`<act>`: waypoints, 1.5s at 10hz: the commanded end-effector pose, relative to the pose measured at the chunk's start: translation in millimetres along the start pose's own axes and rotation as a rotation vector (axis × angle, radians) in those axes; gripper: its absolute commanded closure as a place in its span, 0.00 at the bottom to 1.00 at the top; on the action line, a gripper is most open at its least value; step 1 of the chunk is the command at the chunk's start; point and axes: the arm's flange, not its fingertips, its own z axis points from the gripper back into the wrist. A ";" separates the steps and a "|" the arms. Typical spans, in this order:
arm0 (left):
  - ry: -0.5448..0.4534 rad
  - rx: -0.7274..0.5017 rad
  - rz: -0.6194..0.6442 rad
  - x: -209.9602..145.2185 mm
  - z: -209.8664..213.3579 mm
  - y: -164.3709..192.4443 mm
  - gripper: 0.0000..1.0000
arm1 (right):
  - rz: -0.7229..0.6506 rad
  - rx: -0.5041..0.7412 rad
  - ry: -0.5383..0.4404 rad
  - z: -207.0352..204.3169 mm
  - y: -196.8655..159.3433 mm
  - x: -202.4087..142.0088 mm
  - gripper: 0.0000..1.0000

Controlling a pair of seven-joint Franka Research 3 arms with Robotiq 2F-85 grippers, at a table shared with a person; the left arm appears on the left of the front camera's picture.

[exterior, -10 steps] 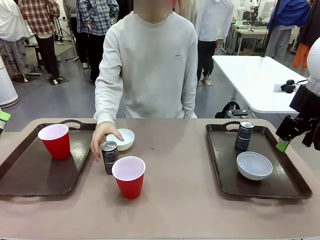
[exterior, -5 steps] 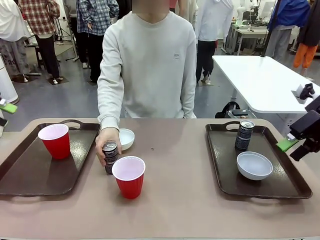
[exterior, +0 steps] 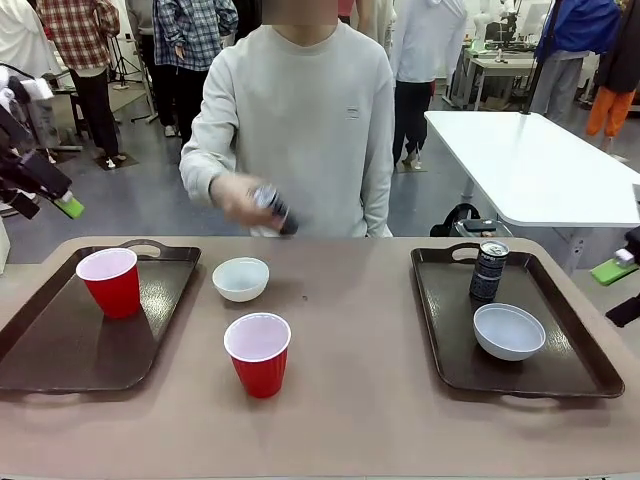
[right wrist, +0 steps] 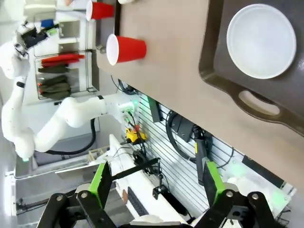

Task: Prepare tableware on both trays.
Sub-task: Pick up a Picnic Bowl from the table and place it on a Handle tray.

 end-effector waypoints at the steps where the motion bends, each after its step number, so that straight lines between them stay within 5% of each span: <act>1: 0.045 0.100 -0.007 -12.0 -5.4 -16.6 0.00 | 0.025 0.026 -0.025 15.8 -11.4 -8.3 0.00; 8: 0.047 0.078 -0.038 -13.5 -7.8 -21.9 0.00 | 0.000 0.000 0.000 0.0 0.0 0.0 0.00; 12: 0.101 0.195 -0.059 40.2 -52.8 -81.3 0.00 | 0.000 0.000 0.000 0.0 0.0 0.0 0.00; 15: 0.154 0.251 -0.088 -9.6 -36.2 -63.4 0.00 | 0.000 0.000 0.000 0.0 0.0 0.0 0.00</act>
